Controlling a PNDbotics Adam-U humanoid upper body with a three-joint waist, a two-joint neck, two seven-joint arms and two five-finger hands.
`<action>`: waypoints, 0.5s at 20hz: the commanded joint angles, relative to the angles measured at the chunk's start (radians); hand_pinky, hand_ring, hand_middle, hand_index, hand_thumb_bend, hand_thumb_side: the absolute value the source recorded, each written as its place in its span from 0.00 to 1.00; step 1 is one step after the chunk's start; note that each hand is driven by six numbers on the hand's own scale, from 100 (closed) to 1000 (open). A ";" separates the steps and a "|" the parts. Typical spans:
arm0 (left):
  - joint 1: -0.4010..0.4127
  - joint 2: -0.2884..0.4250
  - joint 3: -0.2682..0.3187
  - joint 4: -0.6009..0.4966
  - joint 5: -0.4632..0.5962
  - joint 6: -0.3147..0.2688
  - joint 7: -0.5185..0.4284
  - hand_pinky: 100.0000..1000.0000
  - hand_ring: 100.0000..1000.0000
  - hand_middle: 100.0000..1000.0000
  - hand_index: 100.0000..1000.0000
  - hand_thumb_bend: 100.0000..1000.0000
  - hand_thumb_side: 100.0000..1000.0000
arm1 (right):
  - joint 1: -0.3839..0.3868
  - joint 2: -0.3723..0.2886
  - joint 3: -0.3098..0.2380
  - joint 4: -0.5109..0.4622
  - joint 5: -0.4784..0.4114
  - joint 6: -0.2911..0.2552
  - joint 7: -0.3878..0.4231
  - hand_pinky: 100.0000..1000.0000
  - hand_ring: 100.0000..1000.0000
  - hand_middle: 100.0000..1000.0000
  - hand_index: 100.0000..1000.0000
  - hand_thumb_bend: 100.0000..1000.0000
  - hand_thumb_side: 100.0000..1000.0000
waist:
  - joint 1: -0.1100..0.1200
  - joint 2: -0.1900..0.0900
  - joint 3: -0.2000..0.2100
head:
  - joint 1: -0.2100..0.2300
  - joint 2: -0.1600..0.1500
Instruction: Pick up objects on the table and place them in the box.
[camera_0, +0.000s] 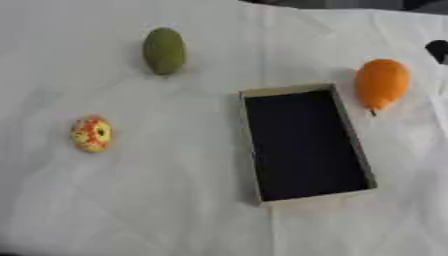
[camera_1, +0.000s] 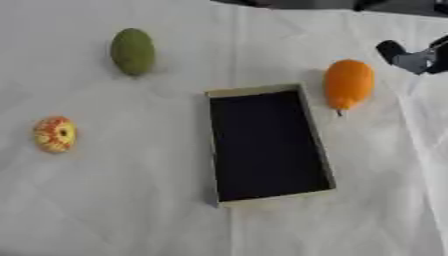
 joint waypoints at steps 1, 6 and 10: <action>-0.006 0.024 0.004 -0.018 0.009 0.000 -0.005 0.84 0.65 0.69 0.81 0.00 0.52 | -0.026 -0.006 -0.004 0.019 -0.042 0.008 0.036 0.91 1.00 0.81 0.89 0.00 0.16 | 0.003 -0.024 0.000 | 0.003 -0.015; -0.005 0.020 0.004 -0.018 0.013 0.002 -0.009 0.84 0.64 0.69 0.81 0.00 0.52 | -0.056 0.018 0.001 0.047 -0.081 0.061 0.086 0.91 1.00 0.80 0.89 0.00 0.18 | 0.003 -0.025 0.000 | 0.001 -0.014; -0.002 0.018 0.005 -0.018 0.015 0.005 -0.011 0.84 0.64 0.69 0.81 0.00 0.52 | -0.065 0.034 0.006 0.062 -0.014 0.084 0.074 0.91 1.00 0.81 0.89 0.00 0.24 | 0.003 -0.024 0.000 | -0.003 -0.013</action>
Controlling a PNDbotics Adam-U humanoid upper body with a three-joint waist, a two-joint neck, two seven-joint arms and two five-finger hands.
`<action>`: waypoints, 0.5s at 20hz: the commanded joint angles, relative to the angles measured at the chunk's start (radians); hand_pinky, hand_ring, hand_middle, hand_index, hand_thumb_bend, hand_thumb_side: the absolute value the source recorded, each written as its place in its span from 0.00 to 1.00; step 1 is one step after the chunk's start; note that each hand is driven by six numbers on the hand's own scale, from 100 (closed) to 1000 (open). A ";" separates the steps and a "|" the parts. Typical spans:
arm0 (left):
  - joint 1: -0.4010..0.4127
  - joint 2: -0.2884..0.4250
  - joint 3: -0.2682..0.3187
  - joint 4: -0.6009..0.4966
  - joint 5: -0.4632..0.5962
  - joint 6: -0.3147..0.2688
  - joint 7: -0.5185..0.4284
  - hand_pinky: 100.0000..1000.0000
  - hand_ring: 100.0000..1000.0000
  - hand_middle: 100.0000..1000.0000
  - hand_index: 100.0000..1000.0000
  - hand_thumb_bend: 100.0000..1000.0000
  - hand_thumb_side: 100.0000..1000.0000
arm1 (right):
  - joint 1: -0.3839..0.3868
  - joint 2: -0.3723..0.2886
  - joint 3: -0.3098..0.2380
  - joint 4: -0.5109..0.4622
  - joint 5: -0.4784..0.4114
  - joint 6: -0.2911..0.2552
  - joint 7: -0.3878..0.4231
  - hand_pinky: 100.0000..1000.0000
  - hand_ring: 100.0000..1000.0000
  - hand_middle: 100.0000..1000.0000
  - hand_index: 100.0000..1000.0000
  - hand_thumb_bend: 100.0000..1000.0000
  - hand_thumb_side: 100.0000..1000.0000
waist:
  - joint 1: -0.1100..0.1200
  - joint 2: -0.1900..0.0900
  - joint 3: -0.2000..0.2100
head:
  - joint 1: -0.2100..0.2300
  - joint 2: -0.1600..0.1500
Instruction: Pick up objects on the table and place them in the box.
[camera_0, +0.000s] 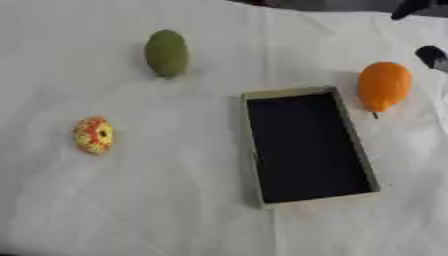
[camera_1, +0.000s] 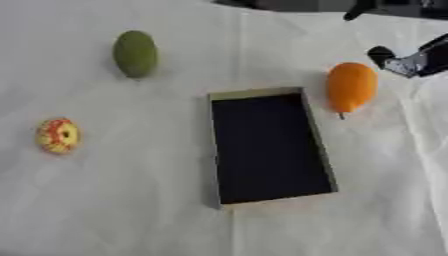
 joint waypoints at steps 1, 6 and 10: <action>-0.003 0.018 0.006 -0.018 0.007 0.001 -0.005 0.84 0.64 0.69 0.81 0.00 0.52 | -0.021 -0.012 -0.005 0.013 0.056 0.018 -0.014 0.91 1.00 0.81 0.90 0.00 0.26 | 0.004 -0.024 0.000 | -0.003 -0.008; -0.004 0.016 0.005 -0.018 0.010 0.002 -0.008 0.84 0.64 0.68 0.81 0.00 0.51 | -0.020 0.005 0.012 0.046 0.169 0.025 -0.050 0.91 1.00 0.81 0.90 0.00 0.26 | 0.006 -0.020 0.002 | -0.007 -0.007; -0.003 0.015 0.005 -0.018 0.012 0.003 -0.013 0.84 0.64 0.68 0.81 0.00 0.52 | -0.011 0.010 0.020 0.064 0.234 0.015 -0.060 0.91 1.00 0.81 0.91 0.00 0.34 | 0.007 -0.017 0.002 | -0.008 -0.005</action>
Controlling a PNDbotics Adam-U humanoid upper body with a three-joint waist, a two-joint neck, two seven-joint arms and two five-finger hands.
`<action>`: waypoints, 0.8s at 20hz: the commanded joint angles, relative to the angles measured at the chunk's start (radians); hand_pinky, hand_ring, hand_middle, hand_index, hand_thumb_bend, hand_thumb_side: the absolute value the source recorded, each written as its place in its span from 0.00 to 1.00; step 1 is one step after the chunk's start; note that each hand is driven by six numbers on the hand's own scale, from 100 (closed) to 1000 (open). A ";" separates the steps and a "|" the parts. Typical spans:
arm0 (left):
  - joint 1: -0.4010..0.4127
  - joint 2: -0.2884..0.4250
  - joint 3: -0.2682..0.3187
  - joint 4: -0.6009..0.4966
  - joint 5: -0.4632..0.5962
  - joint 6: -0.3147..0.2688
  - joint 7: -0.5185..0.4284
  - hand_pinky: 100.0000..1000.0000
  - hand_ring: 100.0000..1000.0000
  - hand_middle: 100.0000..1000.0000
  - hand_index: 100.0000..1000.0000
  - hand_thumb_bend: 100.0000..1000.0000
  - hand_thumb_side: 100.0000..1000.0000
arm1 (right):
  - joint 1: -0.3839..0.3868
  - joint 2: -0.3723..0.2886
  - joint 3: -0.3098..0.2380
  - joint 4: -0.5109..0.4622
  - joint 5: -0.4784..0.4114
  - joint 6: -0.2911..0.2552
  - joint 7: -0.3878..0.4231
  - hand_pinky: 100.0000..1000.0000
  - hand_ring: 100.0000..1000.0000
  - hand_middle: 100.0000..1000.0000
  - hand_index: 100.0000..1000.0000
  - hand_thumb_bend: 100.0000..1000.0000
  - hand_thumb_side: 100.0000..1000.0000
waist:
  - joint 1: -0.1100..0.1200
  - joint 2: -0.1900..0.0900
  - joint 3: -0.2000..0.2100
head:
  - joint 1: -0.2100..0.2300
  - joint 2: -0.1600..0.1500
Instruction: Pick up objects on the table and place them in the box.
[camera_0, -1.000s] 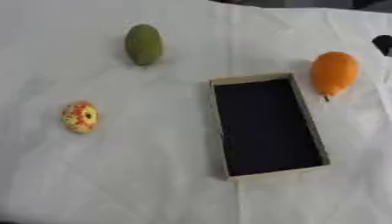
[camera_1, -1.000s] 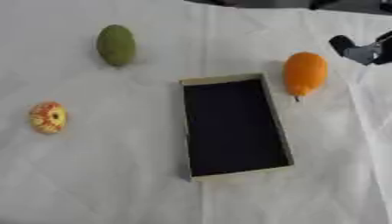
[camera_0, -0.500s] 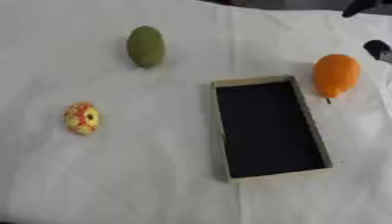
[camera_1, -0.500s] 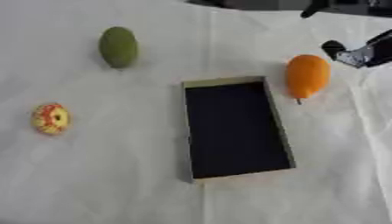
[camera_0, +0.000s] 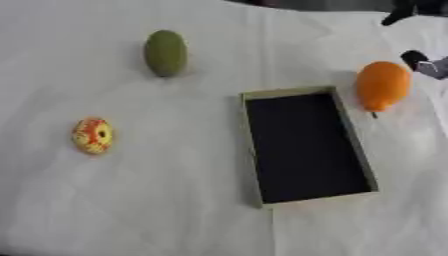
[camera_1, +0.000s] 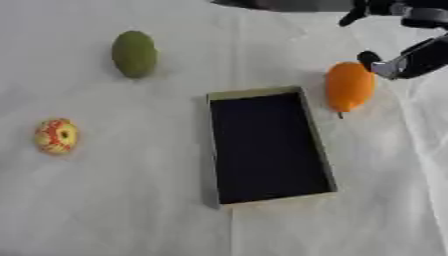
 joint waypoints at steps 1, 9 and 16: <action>-0.004 0.019 0.005 -0.018 0.007 0.000 -0.006 0.84 0.64 0.68 0.81 0.00 0.52 | -0.006 -0.018 -0.008 0.011 0.048 -0.006 -0.010 0.91 1.00 0.81 0.91 0.00 0.35 | 0.005 -0.019 0.000 | -0.002 -0.004; -0.003 0.016 0.005 -0.018 0.012 0.002 -0.010 0.84 0.64 0.68 0.81 0.00 0.52 | 0.005 -0.006 -0.011 0.061 0.106 -0.009 -0.014 0.91 1.00 0.82 0.91 0.00 0.38 | 0.007 -0.016 0.000 | -0.003 -0.005; -0.002 0.012 0.005 -0.018 0.017 0.006 -0.016 0.84 0.63 0.68 0.80 0.00 0.52 | 0.019 -0.002 -0.012 0.084 0.130 -0.015 -0.007 0.91 1.00 0.82 0.92 0.00 0.38 | 0.007 -0.013 0.000 | -0.001 -0.006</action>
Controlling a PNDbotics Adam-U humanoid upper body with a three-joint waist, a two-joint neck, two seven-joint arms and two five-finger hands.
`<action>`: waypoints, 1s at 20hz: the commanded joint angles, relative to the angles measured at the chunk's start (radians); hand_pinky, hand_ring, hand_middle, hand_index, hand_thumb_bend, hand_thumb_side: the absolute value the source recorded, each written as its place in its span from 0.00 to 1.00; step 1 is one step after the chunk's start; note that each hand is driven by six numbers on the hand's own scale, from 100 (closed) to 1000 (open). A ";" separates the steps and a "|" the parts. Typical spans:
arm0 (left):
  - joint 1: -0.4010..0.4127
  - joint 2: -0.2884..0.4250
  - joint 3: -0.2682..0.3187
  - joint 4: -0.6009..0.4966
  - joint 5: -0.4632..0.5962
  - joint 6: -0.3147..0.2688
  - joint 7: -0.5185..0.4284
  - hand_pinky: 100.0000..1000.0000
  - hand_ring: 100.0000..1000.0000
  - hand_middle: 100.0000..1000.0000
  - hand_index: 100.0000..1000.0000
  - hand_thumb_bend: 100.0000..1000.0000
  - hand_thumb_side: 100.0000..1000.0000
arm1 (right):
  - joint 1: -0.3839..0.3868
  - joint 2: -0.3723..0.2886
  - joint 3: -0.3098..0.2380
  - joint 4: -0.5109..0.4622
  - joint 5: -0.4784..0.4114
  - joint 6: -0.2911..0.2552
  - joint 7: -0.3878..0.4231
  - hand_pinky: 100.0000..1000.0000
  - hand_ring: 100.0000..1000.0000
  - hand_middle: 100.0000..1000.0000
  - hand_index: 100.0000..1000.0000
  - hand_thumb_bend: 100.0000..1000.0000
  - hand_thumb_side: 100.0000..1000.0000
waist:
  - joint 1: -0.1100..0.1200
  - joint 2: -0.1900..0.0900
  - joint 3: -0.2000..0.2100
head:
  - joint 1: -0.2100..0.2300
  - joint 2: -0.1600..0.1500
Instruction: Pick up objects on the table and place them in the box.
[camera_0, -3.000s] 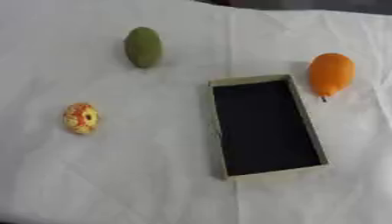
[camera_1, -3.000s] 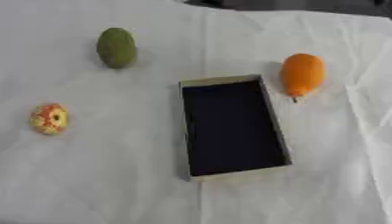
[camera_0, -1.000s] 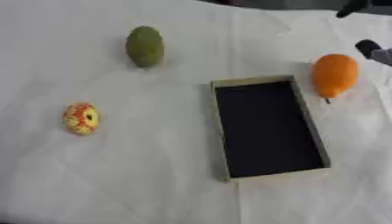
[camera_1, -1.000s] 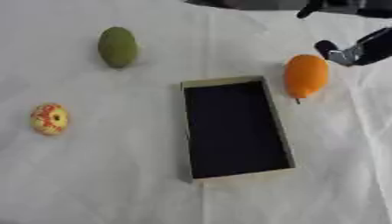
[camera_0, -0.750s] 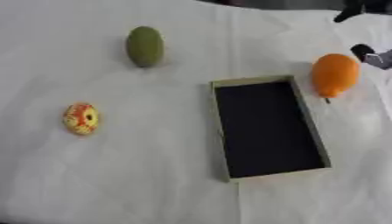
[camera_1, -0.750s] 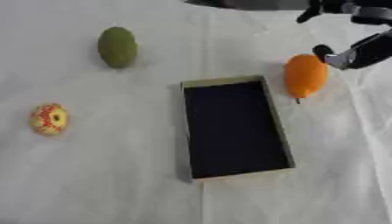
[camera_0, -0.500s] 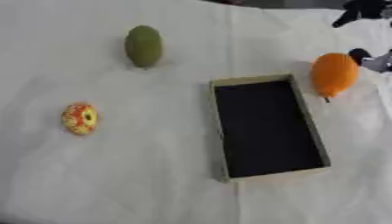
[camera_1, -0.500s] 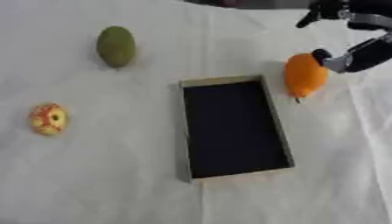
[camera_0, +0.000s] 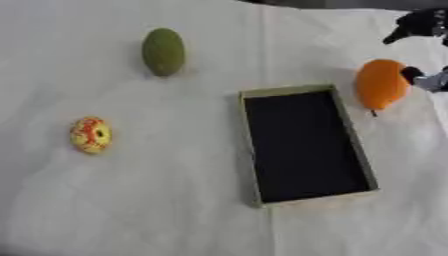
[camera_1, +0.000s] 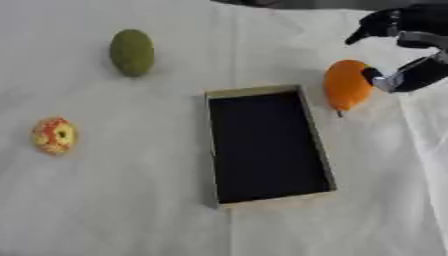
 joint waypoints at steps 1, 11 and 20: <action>-0.004 0.013 0.005 -0.018 0.005 0.000 -0.005 0.84 0.63 0.68 0.80 0.00 0.52 | -0.008 -0.021 -0.014 0.009 0.019 0.000 0.004 0.91 1.00 0.82 0.92 0.00 0.39 | 0.006 -0.020 0.000 | 0.001 -0.007; -0.003 0.008 0.003 -0.018 0.012 0.004 -0.016 0.84 0.64 0.68 0.80 0.00 0.53 | -0.017 0.020 -0.007 0.100 0.087 0.014 0.019 0.90 0.99 0.78 0.93 0.00 0.49 | 0.008 -0.013 0.003 | 0.001 -0.013; 0.001 0.003 0.003 -0.018 0.017 0.007 -0.025 0.84 0.64 0.67 0.80 0.00 0.53 | -0.034 0.059 -0.012 0.180 0.133 0.017 0.010 0.89 0.97 0.70 0.92 0.00 0.52 | 0.011 -0.007 0.005 | 0.002 -0.019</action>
